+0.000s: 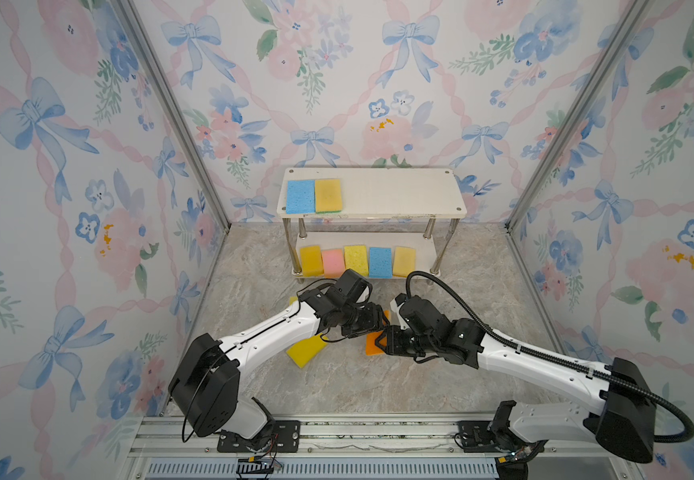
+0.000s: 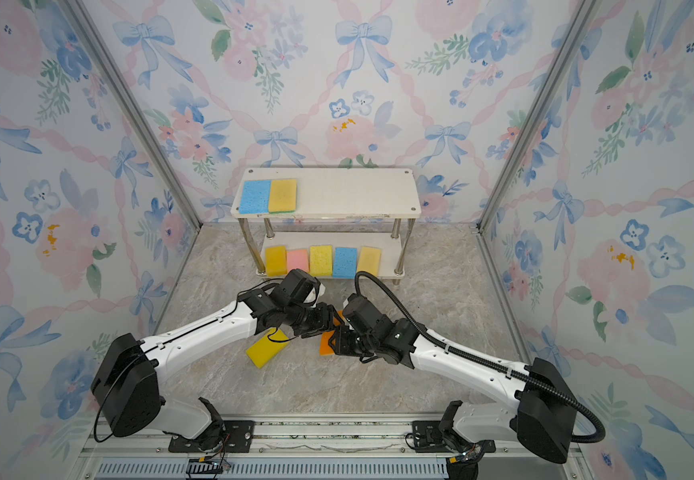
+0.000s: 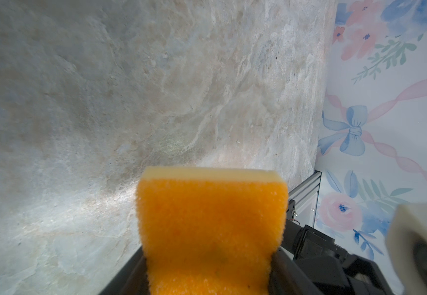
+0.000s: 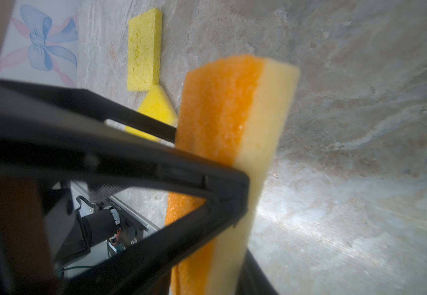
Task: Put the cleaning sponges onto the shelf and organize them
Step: 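Bring the orange sponge toward the right gripper while the right gripper approaches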
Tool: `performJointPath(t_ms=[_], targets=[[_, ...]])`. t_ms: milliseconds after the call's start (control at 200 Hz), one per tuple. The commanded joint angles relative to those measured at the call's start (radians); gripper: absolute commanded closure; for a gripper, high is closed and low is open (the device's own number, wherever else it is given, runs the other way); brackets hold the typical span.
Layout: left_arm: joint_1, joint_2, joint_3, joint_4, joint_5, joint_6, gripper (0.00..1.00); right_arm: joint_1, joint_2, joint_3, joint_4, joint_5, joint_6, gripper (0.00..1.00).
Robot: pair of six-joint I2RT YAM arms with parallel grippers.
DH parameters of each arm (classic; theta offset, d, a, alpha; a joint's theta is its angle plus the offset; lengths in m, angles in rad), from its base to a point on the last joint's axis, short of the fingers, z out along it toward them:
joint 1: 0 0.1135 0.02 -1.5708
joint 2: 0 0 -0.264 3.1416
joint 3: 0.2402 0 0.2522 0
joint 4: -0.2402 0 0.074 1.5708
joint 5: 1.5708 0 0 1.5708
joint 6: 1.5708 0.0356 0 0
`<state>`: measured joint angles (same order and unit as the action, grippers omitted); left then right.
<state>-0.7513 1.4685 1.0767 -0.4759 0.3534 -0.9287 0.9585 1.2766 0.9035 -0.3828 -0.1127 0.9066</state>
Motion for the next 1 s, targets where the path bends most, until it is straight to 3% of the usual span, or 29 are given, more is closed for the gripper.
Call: performJointPath(t_ms=[0,165,310,425,555,685,995], targets=[[0.016,-0.029,-0.020,-0.006,0.032,-0.003,0.30,0.006,-0.001,0.031,0.031,0.002,0.014,0.75],[0.074,-0.065,-0.016,-0.006,0.075,0.022,0.02,-0.023,-0.029,0.031,0.004,-0.021,0.005,0.80],[0.182,-0.120,-0.013,0.006,0.167,0.073,0.02,-0.128,-0.110,0.020,-0.021,-0.105,-0.015,0.81],[0.257,-0.195,-0.056,0.154,0.284,0.038,0.02,-0.246,-0.174,0.008,0.069,-0.303,-0.014,0.80],[0.294,-0.283,-0.182,0.523,0.424,-0.196,0.02,-0.332,-0.202,0.047,0.158,-0.482,0.015,0.80],[0.295,-0.314,-0.299,0.918,0.467,-0.455,0.02,-0.349,-0.191,0.118,0.188,-0.561,0.023,0.79],[0.296,-0.325,-0.242,0.936,0.482,-0.455,0.05,-0.284,-0.067,0.226,0.247,-0.674,0.041,0.79]])
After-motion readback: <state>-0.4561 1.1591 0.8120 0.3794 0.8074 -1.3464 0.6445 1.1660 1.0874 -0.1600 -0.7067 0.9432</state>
